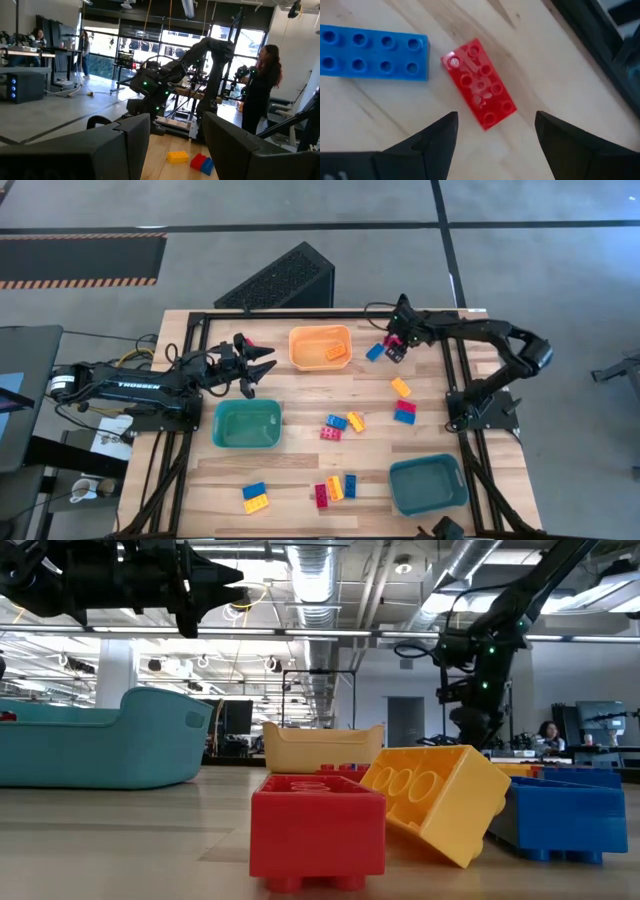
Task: Sort & place blocks by color
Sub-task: Put the red game piece into the blue bin
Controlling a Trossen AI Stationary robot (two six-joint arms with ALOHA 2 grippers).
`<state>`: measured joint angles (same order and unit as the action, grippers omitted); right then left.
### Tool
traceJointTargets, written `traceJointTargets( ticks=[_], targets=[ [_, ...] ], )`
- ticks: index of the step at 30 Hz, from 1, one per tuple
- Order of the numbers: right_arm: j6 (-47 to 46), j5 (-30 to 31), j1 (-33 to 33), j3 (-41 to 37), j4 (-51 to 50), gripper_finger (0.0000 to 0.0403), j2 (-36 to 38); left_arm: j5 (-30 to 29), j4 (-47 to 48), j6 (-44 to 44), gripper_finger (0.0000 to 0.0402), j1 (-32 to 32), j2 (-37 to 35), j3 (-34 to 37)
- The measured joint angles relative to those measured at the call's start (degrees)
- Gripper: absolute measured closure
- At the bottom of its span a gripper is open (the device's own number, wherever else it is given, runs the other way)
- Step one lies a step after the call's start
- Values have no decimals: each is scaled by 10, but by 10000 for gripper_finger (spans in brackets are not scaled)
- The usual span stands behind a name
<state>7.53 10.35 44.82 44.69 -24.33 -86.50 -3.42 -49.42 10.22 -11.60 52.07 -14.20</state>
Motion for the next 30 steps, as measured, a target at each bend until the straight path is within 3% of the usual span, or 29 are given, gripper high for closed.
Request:
traceJointTargets(
  ticks=[7, 20, 24, 30],
  targets=[
    [62, 0, -1, 26, 10, 112, -38, 0, 4, 0, 233, 0, 0, 0],
    [57, -26, -8, 78, -41, 120, -140, 0, 9, -5, 233, 0, 0, 0],
    [35, -6, -26, 82, -70, 164, -137, 0, 9, -5, 233, 0, 0, 0],
    [-5, -16, -54, 73, -147, 286, -79, 0, 8, -5, 233, 0, 0, 0]
  ],
)
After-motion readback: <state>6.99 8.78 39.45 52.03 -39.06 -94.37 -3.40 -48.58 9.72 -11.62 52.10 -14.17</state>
